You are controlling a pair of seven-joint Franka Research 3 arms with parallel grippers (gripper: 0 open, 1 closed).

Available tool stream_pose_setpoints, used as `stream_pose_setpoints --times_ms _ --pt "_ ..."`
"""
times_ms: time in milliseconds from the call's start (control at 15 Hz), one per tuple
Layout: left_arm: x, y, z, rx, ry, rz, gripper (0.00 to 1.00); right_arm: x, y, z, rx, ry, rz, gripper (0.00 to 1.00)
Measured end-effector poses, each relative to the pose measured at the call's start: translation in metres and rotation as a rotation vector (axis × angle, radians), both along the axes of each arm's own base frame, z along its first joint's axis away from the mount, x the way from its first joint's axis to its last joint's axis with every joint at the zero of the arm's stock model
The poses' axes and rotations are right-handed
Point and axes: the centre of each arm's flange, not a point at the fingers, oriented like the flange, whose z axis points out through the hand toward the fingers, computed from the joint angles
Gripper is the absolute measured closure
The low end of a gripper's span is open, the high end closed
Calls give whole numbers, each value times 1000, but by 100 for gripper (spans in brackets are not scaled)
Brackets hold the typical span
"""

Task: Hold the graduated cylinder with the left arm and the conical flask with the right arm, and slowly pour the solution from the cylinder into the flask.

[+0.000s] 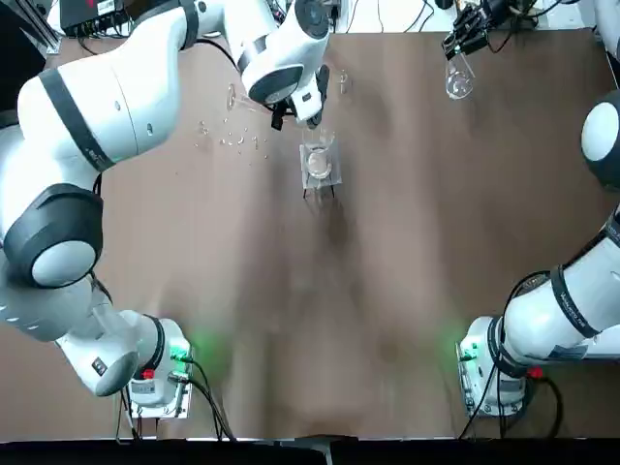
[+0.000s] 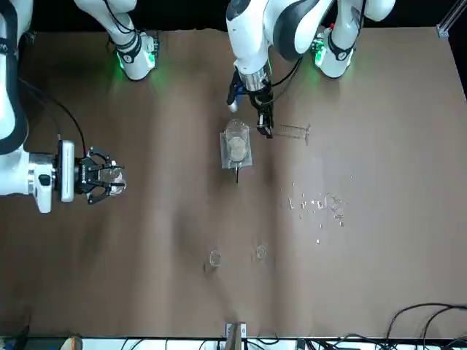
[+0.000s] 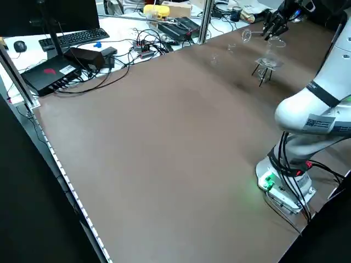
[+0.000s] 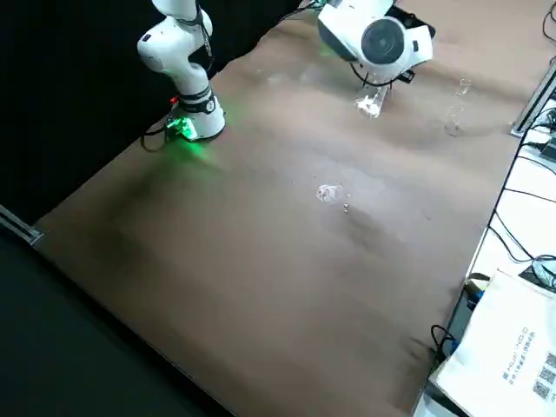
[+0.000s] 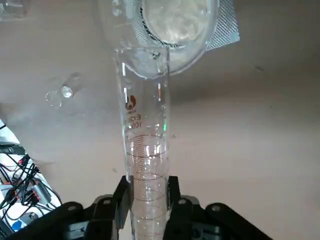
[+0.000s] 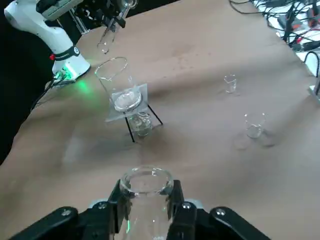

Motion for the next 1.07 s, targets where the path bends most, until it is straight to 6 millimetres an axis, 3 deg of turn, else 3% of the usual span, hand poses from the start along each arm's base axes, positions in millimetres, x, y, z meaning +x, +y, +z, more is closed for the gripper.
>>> stream_pose_setpoints --times_ms 333,533,600,867,1067 --pt "12 4 10 -70 47 63 66 -5 27 16 -72 22 3 61" --pt "34 24 14 -161 129 166 66 -5 51 17 -94 48 -15 61" --pt "53 44 18 -239 210 210 66 -6 66 18 -107 65 -24 61" --pt "100 95 36 -472 372 219 66 -10 78 31 -120 63 -24 61" --pt "136 149 42 -664 446 168 66 -15 98 38 -129 80 -19 61"
